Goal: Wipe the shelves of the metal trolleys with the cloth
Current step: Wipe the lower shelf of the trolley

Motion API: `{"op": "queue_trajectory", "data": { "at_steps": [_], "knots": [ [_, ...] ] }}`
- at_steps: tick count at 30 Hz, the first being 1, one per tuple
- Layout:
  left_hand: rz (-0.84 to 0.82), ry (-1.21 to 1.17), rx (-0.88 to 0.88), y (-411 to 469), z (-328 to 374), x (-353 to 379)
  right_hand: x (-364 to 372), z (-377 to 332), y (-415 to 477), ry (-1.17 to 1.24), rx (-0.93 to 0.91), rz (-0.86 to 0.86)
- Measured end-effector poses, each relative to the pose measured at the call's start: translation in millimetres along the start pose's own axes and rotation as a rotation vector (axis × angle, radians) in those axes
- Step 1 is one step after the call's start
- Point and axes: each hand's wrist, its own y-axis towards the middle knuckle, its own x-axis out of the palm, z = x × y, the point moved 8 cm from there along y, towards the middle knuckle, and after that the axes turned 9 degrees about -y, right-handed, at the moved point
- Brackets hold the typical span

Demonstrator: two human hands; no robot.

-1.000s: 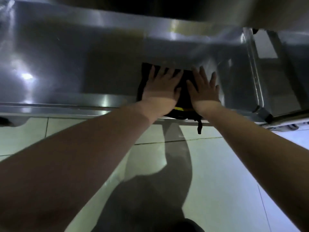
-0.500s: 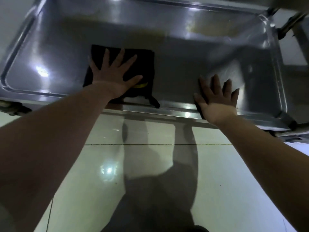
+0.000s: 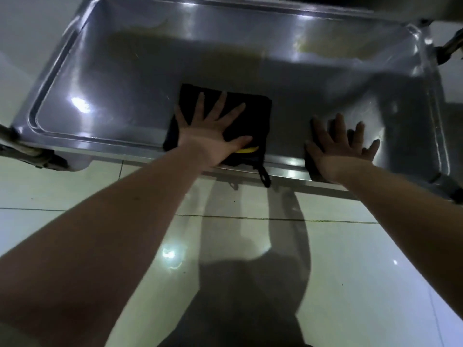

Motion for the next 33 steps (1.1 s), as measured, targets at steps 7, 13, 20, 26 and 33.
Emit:
{"op": "queue_trajectory", "data": {
  "at_steps": [7,13,20,26,33],
  "knots": [
    [0.036,0.051,-0.035,-17.7,-41.5,-1.6,-39.6,-91.4,23.8,0.115,-0.25,0.137],
    [0.032,0.042,-0.089,-27.5,-26.9,7.4,-31.0,-115.4,32.0,0.042,-0.188,0.266],
    [0.137,-0.04,0.018,49.4,-6.7,-14.6,-28.9,-115.6,33.2,0.004,-0.163,0.321],
    [0.062,-0.047,0.078,114.9,9.4,-33.5,-29.5,-116.0,32.1,0.079,-0.132,0.324],
    [0.034,-0.056,0.106,44.8,-7.0,-18.5,-30.5,-114.3,32.2,0.086,-0.154,0.286]
  ]
}}
